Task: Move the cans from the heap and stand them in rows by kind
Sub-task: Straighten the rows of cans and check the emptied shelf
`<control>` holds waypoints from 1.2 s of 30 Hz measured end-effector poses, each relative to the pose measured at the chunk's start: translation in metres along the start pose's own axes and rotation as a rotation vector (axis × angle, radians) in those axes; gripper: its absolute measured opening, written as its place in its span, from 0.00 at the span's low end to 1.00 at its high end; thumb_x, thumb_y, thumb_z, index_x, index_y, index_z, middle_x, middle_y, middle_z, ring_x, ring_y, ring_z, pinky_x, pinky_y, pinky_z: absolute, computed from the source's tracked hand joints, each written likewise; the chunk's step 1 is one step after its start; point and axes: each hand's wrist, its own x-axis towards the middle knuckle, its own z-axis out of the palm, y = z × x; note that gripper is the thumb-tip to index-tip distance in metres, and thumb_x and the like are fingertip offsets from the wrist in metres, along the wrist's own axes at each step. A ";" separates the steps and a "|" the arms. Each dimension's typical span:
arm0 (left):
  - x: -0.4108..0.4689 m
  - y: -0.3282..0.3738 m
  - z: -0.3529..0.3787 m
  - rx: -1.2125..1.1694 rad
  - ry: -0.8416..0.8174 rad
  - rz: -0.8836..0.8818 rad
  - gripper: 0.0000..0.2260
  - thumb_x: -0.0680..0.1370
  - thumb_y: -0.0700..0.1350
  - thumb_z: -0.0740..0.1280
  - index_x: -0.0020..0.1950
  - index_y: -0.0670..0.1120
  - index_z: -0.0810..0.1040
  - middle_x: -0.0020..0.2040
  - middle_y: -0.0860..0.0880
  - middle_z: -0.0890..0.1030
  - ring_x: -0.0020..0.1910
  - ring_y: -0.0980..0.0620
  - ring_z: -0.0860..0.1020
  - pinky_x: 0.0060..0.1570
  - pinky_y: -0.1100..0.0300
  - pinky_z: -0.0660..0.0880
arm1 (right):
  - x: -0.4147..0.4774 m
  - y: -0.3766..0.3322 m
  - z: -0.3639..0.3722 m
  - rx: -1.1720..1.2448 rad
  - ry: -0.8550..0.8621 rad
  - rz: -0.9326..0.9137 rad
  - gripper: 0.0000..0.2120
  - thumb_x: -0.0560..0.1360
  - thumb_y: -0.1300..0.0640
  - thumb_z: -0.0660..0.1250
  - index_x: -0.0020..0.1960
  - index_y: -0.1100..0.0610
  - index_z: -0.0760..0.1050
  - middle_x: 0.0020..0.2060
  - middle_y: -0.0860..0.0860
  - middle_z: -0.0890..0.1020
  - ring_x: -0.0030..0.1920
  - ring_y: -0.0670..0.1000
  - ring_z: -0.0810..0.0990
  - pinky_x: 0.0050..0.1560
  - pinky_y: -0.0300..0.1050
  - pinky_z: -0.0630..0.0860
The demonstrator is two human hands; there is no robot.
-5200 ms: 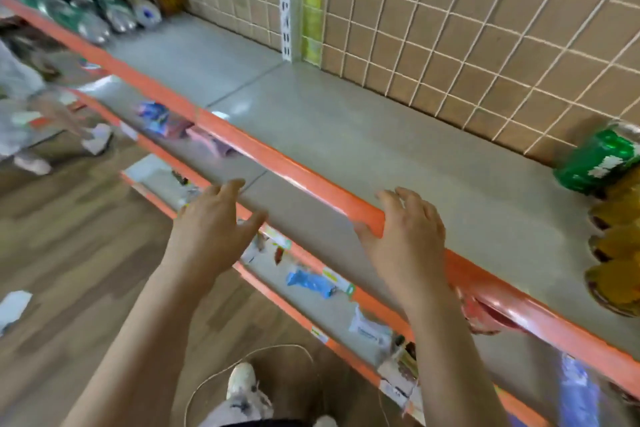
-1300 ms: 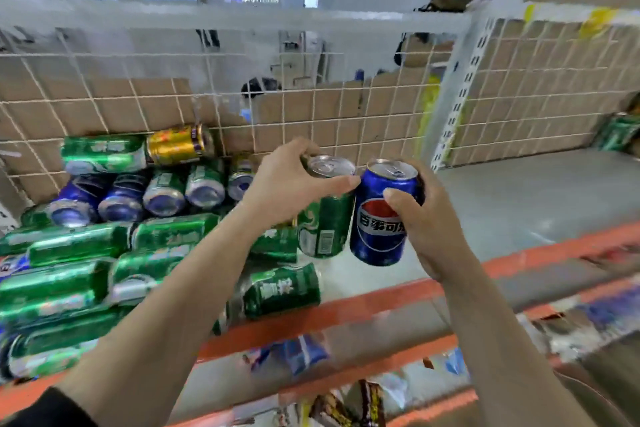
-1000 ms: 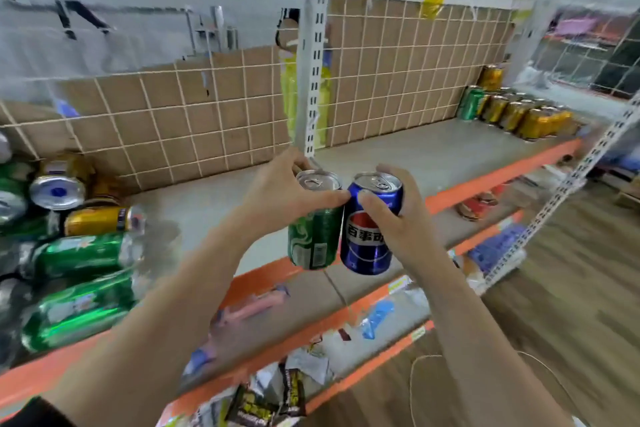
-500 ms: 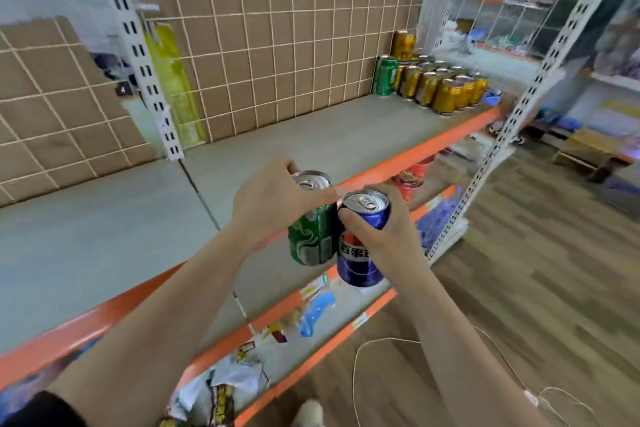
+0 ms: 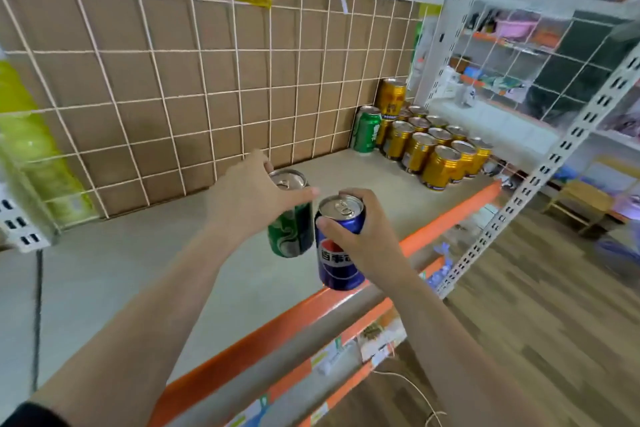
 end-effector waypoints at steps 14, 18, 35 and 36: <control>0.064 -0.019 0.016 0.067 0.065 -0.257 0.29 0.59 0.66 0.74 0.47 0.49 0.68 0.43 0.51 0.76 0.43 0.49 0.75 0.42 0.52 0.76 | 0.183 0.037 0.009 0.003 -0.349 0.063 0.24 0.69 0.49 0.73 0.58 0.50 0.64 0.52 0.46 0.75 0.55 0.49 0.75 0.46 0.40 0.74; 0.075 -0.007 0.025 0.106 0.087 -0.390 0.29 0.61 0.64 0.75 0.51 0.50 0.68 0.45 0.51 0.76 0.44 0.50 0.76 0.41 0.53 0.78 | 0.233 0.046 0.021 -0.058 -0.476 0.006 0.24 0.69 0.48 0.74 0.59 0.49 0.65 0.51 0.45 0.75 0.54 0.48 0.75 0.43 0.37 0.72; 0.090 0.023 0.049 0.284 0.281 -0.589 0.28 0.61 0.66 0.72 0.48 0.48 0.70 0.44 0.52 0.73 0.42 0.50 0.73 0.34 0.59 0.69 | 0.304 0.067 0.037 -0.160 -0.636 -0.225 0.30 0.66 0.52 0.76 0.65 0.53 0.70 0.59 0.53 0.68 0.62 0.54 0.69 0.61 0.46 0.71; 0.091 0.025 0.050 0.302 0.277 -0.602 0.28 0.61 0.67 0.71 0.48 0.48 0.70 0.44 0.52 0.74 0.41 0.51 0.73 0.31 0.60 0.67 | 0.305 0.067 0.036 -0.177 -0.624 -0.240 0.29 0.67 0.53 0.76 0.65 0.54 0.70 0.57 0.51 0.67 0.62 0.53 0.69 0.59 0.44 0.71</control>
